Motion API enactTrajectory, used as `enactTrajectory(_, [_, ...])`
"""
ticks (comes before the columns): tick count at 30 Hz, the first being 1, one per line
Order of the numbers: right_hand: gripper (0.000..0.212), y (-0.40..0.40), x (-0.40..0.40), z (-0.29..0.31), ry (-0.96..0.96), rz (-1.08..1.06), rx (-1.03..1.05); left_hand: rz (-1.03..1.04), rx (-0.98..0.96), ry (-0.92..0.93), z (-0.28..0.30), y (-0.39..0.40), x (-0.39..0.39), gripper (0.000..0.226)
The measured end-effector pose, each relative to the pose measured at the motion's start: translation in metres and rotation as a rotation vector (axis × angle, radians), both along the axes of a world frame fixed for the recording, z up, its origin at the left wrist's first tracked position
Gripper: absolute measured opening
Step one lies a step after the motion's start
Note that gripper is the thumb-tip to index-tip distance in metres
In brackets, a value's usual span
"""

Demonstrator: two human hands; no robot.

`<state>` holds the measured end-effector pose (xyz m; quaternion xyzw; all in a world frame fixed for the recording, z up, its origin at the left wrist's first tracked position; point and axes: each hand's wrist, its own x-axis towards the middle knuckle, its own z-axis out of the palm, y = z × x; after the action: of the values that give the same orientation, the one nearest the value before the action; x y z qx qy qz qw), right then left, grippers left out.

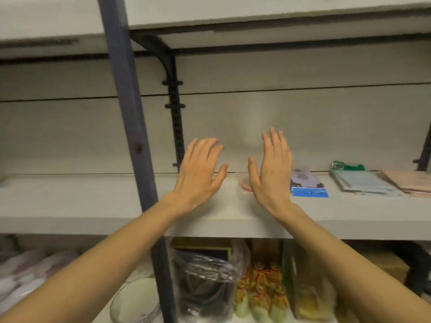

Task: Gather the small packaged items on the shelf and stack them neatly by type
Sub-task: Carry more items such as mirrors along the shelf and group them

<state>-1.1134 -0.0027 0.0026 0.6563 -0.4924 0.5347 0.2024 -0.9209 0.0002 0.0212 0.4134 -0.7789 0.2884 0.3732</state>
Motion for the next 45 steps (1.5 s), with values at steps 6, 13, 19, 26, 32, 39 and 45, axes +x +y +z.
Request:
enactTrajectory(6, [0.060,0.052,0.148,0.007,-0.057,0.240,-0.125,0.061,-0.249,-0.039,0.015,0.084,0.141,0.054])
enactTrajectory(13, [0.063,0.078,0.290,0.003,0.220,0.396,-0.136,0.419,-0.083,0.095,-0.003,0.126,0.290,0.058])
enactTrajectory(19, [0.063,0.062,0.400,-0.013,0.348,0.506,-0.011,0.689,0.194,0.170,-0.038,0.143,0.407,0.060])
enactTrajectory(26, [0.068,0.024,0.540,-0.027,0.417,0.615,0.207,0.901,0.457,0.239,-0.058,0.156,0.540,0.059])
enactTrajectory(32, [0.070,-0.021,0.649,-0.025,0.447,0.679,0.331,1.000,0.532,0.239,-0.041,0.129,0.651,0.059])
enactTrajectory(39, [0.073,-0.075,0.742,-0.023,0.447,0.708,0.521,0.988,0.574,0.180,-0.034,0.075,0.725,0.063])
enactTrajectory(45, [0.078,-0.096,0.783,-0.027,0.537,0.687,0.580,0.987,0.600,0.171,-0.033,0.042,0.767,0.063])
